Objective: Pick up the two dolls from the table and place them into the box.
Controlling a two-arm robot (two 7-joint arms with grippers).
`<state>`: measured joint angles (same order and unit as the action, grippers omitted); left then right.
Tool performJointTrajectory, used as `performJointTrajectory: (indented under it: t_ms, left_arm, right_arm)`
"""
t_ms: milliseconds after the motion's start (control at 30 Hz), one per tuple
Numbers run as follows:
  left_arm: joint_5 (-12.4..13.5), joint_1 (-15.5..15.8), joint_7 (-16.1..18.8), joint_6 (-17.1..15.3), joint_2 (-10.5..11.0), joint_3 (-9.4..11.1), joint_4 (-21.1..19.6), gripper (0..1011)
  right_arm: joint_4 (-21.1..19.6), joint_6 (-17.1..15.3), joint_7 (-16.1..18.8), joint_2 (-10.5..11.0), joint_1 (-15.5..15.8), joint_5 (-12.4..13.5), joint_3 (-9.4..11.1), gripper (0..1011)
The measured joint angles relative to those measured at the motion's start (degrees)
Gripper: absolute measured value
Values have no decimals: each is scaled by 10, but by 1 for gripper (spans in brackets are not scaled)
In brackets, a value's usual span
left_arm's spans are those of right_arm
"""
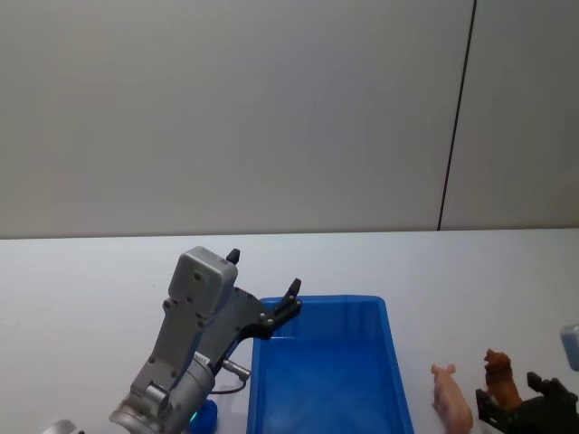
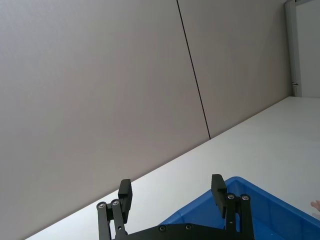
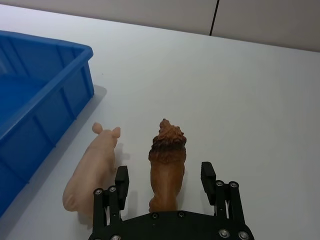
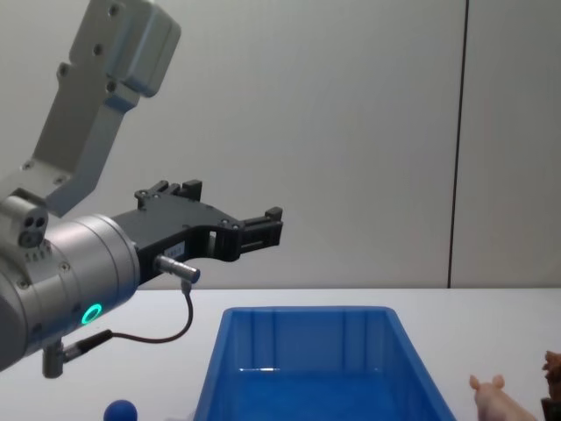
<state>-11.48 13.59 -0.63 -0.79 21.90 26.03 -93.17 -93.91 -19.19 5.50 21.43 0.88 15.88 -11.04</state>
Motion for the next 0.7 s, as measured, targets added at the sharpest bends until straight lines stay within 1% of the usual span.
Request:
performJointTrajectory:
  t_ms: [33,67,100,167,200,233,300,367,400,533,567,633,700]
  left_arm:
    - [0,0,0,0,0,0,0,1001]
    - [0,0,0,0,0,0,0,1001]
    - [0,0,0,0,0,0,0,1001]
    - [0,0,0,0,0,0,0,1001]
    - [0,0,0,0,0,0,0,1001]
    - [0,0,0,0,0,0,0,1001]
    - [0,0,0,0,0,0,0,1001]
    - [0,0,0,0,0,0,0,1001]
    - [0,0,0,0,0,0,0,1001]
    - [0,0,0,0,0,0,0,1001]
    - [0,0,0,0,0,0,0,1001]
    - [0,0,0,0,0,0,0,1001]
    - [0,0,0,0,0,0,0,1001]
  right_arm:
    - [1,-1,0,0,0,0,0,886]
    - [3,-3,0,-1,0,-1,-1,886]
    - [4,-4,0,-2,0,-1,-1,836]
    - [6,-6,1,-3,0,-2,-2,782]
    - [6,-6,1,-3,0,-2,-2,782]
    - [7,-7,0,-3,0,-3,-2,732]
    - [9,-9,0,-4,0,-4,-2,688]
    - [10,-11,-2,-5,0,-4,-3,608]
    - [10,-12,-4,-6,0,-4,-3,590]
    - [11,-14,-8,-7,0,-5,-3,427]
    - [11,-14,-9,-8,0,-5,-3,427]
    - [10,-14,-12,-8,0,-6,-3,357]
    - [9,-14,-13,-8,0,-6,-2,337]
